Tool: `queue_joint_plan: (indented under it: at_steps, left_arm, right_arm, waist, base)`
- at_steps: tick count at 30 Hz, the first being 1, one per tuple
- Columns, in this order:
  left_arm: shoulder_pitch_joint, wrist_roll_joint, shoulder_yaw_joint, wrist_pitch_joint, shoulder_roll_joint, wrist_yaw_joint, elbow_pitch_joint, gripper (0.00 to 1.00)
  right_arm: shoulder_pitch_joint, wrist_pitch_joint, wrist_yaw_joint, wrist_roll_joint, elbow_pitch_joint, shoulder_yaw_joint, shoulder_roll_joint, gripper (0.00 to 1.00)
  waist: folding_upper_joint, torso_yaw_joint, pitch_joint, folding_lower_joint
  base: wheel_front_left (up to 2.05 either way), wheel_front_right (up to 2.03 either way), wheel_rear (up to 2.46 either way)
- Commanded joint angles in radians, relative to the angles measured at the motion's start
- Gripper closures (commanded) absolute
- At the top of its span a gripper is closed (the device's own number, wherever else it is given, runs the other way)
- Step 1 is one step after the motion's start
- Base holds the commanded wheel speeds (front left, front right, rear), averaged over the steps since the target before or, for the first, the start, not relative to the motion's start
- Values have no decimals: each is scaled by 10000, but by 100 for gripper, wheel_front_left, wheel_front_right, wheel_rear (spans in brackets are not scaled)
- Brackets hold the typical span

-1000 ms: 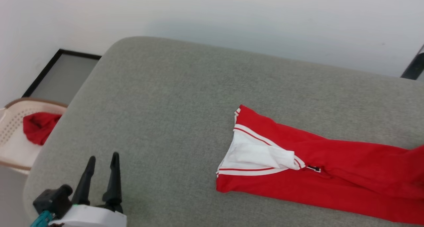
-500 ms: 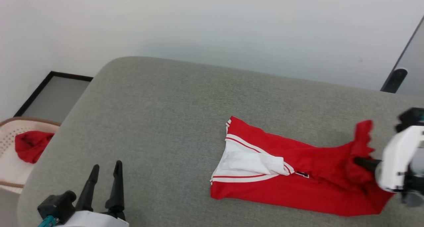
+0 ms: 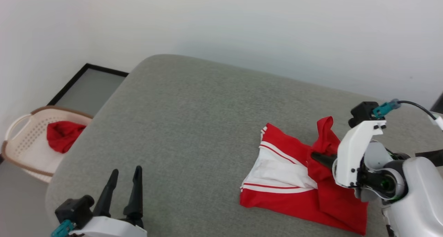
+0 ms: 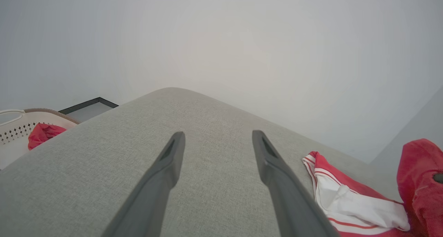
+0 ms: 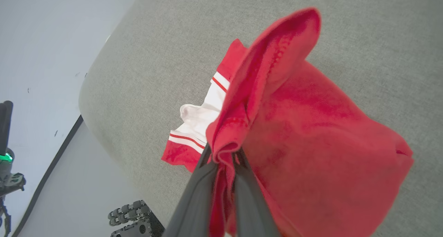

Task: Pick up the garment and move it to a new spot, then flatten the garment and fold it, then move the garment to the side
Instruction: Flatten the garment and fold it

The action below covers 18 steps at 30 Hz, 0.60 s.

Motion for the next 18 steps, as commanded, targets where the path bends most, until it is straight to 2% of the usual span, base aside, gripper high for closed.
queue_joint_plan:
  at_steps: [1, 13, 14, 15, 16, 17, 18]
  left_arm:
    - [-129, -7, -4, 0, -33, -30, 33, 0]
    - [-482, -42, -291, 0, -249, -30, 182, 0]
    - [-516, -52, -294, 0, -259, -30, 191, 0]
    - [-543, -73, -295, 0, -258, -30, 206, 0]
    - [-562, -98, -306, 0, -253, -30, 227, 0]
    - [-569, -107, -312, 0, -245, -30, 250, 0]
    - [-574, -108, -314, 0, -233, -30, 271, 0]
  right_arm:
    - [-181, -159, -12, -162, 128, 83, 48, 100]
    - [-945, -1137, -12, -850, 1977, 321, 676, 100]
    - [-1002, -1250, -12, -902, 2118, 384, 686, 84]
    - [-1054, -1378, -12, -997, 2250, 457, 695, 59]
    - [-1110, -1504, -12, -1037, 2375, 540, 700, 17]
    - [-1167, -1592, -12, -1031, 2513, 626, 713, 0]
    - [-1208, -1661, -12, -982, 2644, 678, 725, 0]
  waist:
    - [-1, 280, 65, 0]
    - [-1, 808, 361, 0]
    - [-1, 808, 382, 0]
    - [-1, 804, 399, 0]
    - [-1, 794, 410, 0]
    - [-1, 777, 413, 0]
    - [-1, 756, 408, 0]
  base:
    - [0, 0, 0]
    - [0, 0, 0]
    - [0, 0, 0]
    - [0, 0, 0]
    - [0, 0, 0]
    - [0, 0, 0]
    - [0, 0, 0]
